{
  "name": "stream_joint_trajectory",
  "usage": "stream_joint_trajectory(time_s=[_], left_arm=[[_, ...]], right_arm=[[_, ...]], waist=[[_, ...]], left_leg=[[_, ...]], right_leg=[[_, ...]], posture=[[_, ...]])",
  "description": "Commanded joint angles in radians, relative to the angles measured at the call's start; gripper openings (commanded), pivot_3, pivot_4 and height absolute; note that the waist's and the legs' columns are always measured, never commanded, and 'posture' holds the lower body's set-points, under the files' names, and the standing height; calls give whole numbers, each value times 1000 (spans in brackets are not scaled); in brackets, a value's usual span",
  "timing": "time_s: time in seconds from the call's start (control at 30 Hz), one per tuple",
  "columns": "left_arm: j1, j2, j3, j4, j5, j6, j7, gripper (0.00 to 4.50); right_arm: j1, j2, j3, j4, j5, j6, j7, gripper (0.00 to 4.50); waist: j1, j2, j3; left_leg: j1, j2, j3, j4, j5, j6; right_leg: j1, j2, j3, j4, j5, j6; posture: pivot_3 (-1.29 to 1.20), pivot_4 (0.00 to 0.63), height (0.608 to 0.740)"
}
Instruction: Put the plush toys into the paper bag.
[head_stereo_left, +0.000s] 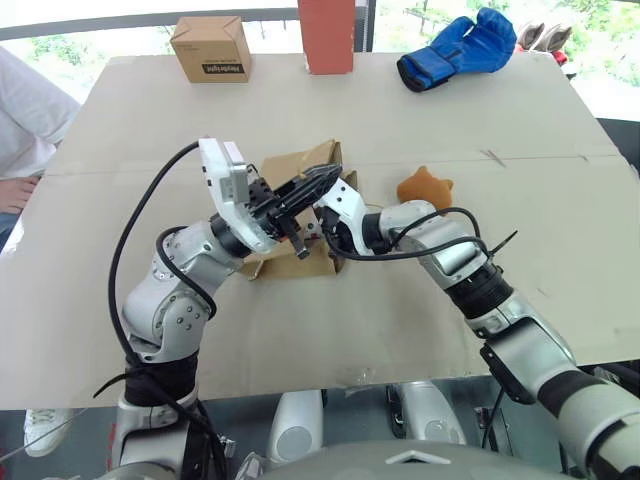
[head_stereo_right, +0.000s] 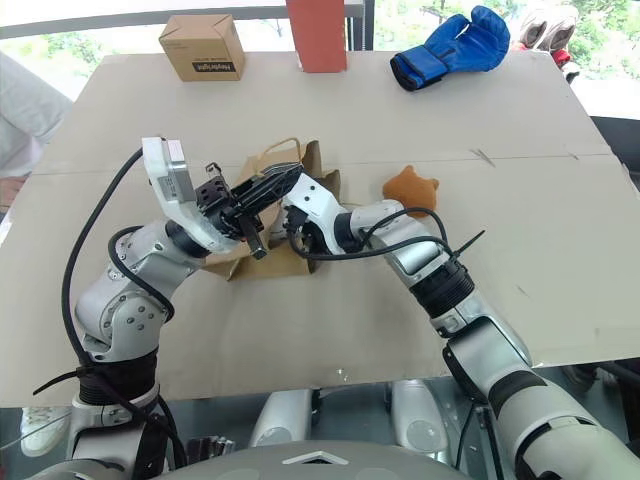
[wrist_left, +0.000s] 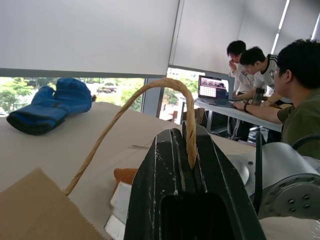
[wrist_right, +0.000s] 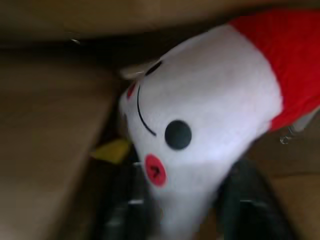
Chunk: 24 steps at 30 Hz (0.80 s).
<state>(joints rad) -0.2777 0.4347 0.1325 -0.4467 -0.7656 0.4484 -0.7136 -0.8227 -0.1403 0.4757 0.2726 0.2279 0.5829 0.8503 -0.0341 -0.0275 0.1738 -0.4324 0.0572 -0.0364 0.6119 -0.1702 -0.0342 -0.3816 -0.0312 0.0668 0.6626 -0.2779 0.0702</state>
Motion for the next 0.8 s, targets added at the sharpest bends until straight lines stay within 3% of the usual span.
stream_joint_trajectory(time_s=[0.03,0.1,0.47,0.63,0.8], left_arm=[[17,11,37,-40,6,-34,9,0],[40,21,56,-36,15,-46,11,0],[52,2,81,-7,44,-94,53,0],[53,1,82,-14,41,-96,63,0],[40,3,83,-26,34,-93,72,0]], right_arm=[[-2,-20,-33,-61,1,-20,32,3158],[30,-78,-58,-150,16,5,57,3868],[142,-327,-234,-540,133,226,52,3868],[171,-418,-352,-512,122,169,23,3868],[118,-451,-313,-318,6,87,-26,3868]], waist=[[-1,0,0],[0,0,0],[-1,0,0],[1,0,0],[-4,0,0]], left_leg=[[0,0,0,0,0,0],[1,0,-1,0,0,0],[1,0,0,0,0,0],[0,0,0,0,0,0],[1,0,1,0,0,0]], right_leg=[[0,0,0,0,0,0],[0,1,0,1,0,0],[0,0,0,0,0,0],[0,0,0,0,0,0],[0,0,1,-1,0,0]], posture=[[0,150,740],[0,150,740],[0,150,740],[0,150,740],[0,150,740]])
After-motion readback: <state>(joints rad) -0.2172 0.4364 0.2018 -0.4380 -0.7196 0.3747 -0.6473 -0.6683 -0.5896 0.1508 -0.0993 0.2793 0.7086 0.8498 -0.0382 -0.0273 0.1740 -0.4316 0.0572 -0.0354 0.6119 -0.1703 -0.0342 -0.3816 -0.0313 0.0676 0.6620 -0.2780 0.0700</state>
